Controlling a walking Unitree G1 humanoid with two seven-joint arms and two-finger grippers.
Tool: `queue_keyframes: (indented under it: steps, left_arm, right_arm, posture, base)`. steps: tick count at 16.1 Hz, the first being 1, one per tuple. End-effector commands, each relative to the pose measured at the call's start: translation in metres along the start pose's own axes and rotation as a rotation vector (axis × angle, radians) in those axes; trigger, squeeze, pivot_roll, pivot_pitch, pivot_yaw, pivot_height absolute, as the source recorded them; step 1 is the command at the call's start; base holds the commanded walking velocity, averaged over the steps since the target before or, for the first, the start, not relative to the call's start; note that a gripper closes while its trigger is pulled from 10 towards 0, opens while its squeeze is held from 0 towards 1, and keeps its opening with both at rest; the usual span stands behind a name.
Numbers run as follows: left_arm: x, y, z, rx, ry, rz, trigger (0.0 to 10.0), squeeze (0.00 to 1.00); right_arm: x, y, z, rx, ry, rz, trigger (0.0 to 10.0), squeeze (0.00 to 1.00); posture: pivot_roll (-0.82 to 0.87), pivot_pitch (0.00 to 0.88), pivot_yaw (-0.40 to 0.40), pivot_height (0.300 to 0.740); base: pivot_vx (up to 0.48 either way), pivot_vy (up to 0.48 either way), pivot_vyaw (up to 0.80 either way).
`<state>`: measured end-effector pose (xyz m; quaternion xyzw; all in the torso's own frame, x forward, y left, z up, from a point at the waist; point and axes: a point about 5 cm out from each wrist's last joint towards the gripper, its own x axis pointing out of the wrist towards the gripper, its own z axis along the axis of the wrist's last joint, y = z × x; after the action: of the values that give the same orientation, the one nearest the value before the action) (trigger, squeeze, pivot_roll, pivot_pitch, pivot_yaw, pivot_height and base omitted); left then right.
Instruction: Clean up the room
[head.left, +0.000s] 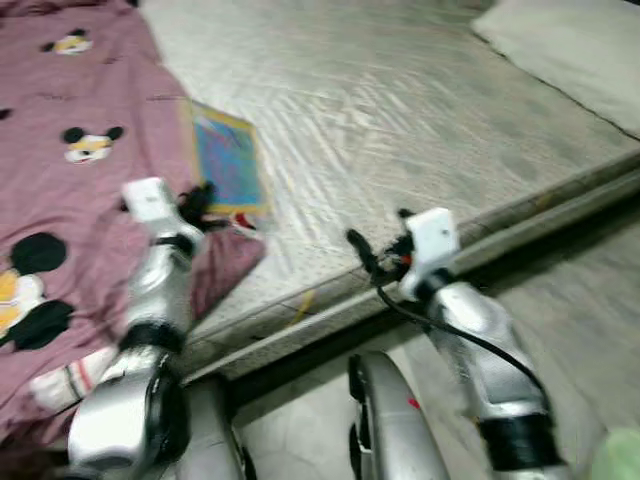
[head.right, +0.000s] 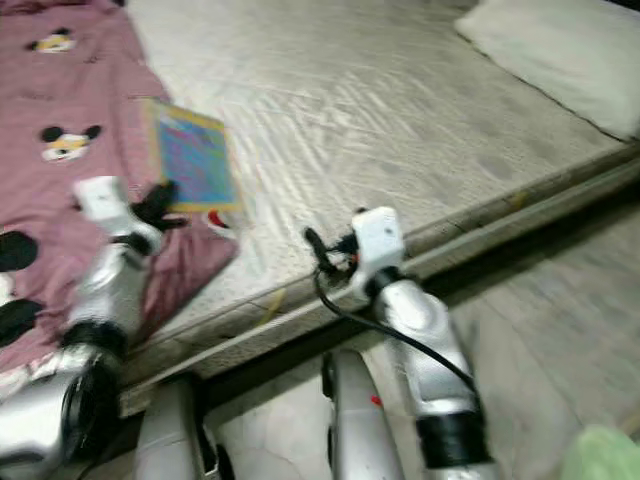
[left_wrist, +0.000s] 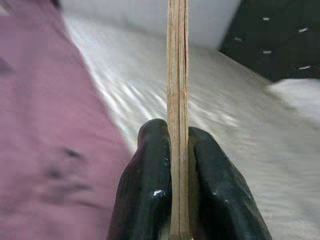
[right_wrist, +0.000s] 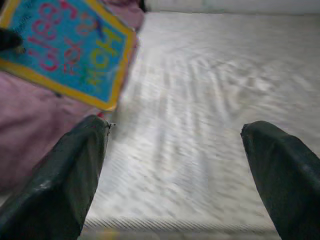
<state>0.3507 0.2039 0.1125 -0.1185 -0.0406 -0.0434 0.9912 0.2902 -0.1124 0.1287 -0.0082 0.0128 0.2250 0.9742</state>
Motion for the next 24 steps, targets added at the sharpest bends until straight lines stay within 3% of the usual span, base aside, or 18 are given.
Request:
queue_keyframes:
  steps: [1,4,5,6,7,9,11,21,24]
  left_arm:
    - [-0.005,0.001,0.008,0.1,-0.039,0.004,0.0,0.0]
    - [-0.024,-0.003,0.003,0.178,-0.03,0.035,0.0,0.0]
    - [-0.032,-0.007,-0.001,0.223,-0.02,0.039,2.9,0.0]
    - [-0.044,-0.013,-0.007,0.316,-0.009,0.069,10.0,0.0]
    - [-0.049,-0.013,-0.01,0.399,0.016,0.127,10.0,0.0]
    - [-0.049,-0.017,-0.007,0.442,0.009,0.135,10.0,0.0]
    - [-0.046,-0.033,0.0,0.38,-0.055,-0.016,10.0,0.0]
    - [-0.048,-0.039,0.0,0.393,-0.059,0.078,10.0,0.0]
    - [-0.046,-0.042,0.0,0.366,-0.056,0.043,10.0,0.0]
  right_arm:
    - [0.005,-0.002,-0.001,0.057,-0.017,-0.029,10.0,0.0]
    - [0.016,-0.007,-0.005,0.132,-0.039,-0.088,10.0,0.0]
    - [0.021,-0.009,-0.006,0.147,-0.044,-0.109,10.0,0.0]
    - [0.026,-0.012,-0.009,0.184,-0.049,-0.145,10.0,0.0]
    - [0.028,-0.016,-0.01,0.21,-0.061,-0.169,10.0,0.0]
    - [0.033,-0.021,-0.008,0.227,-0.078,-0.19,10.0,0.0]
    - [0.039,-0.024,-0.004,0.228,-0.096,-0.193,10.0,0.0]
    - [0.038,-0.025,-0.011,0.218,-0.106,-0.202,10.0,0.0]
    - [0.039,-0.026,-0.011,0.208,-0.104,-0.209,10.0,0.0]
  posture:
    - [-0.08,0.0,0.026,0.575]
    - [-0.05,0.0,0.035,0.575]
    - [-0.02,0.0,0.035,0.575]
    - [-0.01,0.0,0.032,0.575]
    - [0.0,0.0,0.029,0.575]
    - [0.01,0.0,0.018,0.58]
    - [0.01,0.0,0.017,0.598]
    - [0.0,0.0,0.015,0.707]
    - [0.0,0.0,0.013,0.74]
  base:
    - [0.0,0.0,0.0]
    - [0.0,0.0,0.0]
    - [0.0,0.0,0.0]
    - [0.0,0.0,0.0]
    - [0.0,0.0,0.0]
    - [0.0,0.0,0.0]
    - [0.0,0.0,0.0]
    - [0.0,0.0,0.0]
    - [0.0,0.0,0.0]
